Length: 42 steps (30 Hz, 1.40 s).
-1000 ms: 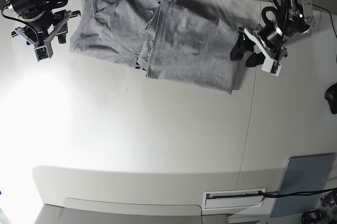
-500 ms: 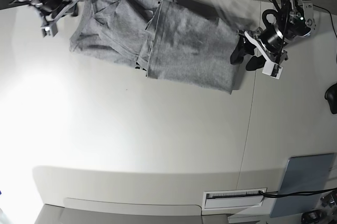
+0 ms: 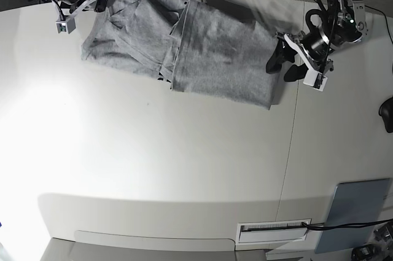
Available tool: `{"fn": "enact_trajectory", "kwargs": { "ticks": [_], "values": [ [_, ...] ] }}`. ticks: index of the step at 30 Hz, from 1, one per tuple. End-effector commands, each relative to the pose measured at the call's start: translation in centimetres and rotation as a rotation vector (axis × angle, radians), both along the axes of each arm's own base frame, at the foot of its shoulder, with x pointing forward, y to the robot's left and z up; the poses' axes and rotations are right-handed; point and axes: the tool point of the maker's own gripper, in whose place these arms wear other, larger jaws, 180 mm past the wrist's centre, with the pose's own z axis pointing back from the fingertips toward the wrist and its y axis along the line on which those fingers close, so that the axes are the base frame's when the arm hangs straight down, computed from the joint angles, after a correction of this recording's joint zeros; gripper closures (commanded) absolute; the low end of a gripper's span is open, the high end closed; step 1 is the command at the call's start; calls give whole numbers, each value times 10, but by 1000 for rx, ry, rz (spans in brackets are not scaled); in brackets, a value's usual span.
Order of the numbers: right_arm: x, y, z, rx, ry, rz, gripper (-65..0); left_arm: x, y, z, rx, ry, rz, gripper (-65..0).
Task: Fold the T-shirt properly
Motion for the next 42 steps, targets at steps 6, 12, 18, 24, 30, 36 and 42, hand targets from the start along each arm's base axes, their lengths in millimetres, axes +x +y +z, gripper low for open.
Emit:
{"fn": "enact_trajectory", "kwargs": {
  "ticks": [6, 12, 18, 24, 30, 36, 42],
  "values": [
    [6, -19, 4, -84, -29, -58, -251, 5, 1, 11, -10, -40, -3, -320],
    [11, 8, 3, 11, -47, -10, -251, 5, 1, 11, -10, -40, -3, -320],
    [9, 34, -22, 84, 5, 19, -251, 5, 1, 11, -8, -39, -3, -320],
    [8, 49, -35, 127, 36, 40, -251, 4, 2, 9, 3, -31, -5, -320],
    [13, 49, -34, 127, 14, 41, -193, 4, 2, 9, 2, -31, -6, -320],
    [5, 43, -35, 118, 60, 41, -193, 4, 5, 5, 35, -26, -6, -319],
    [14, 39, -32, 109, 6, 31, -35, 4, 5, 5, 34, -26, -6, -319]
  ]
}}
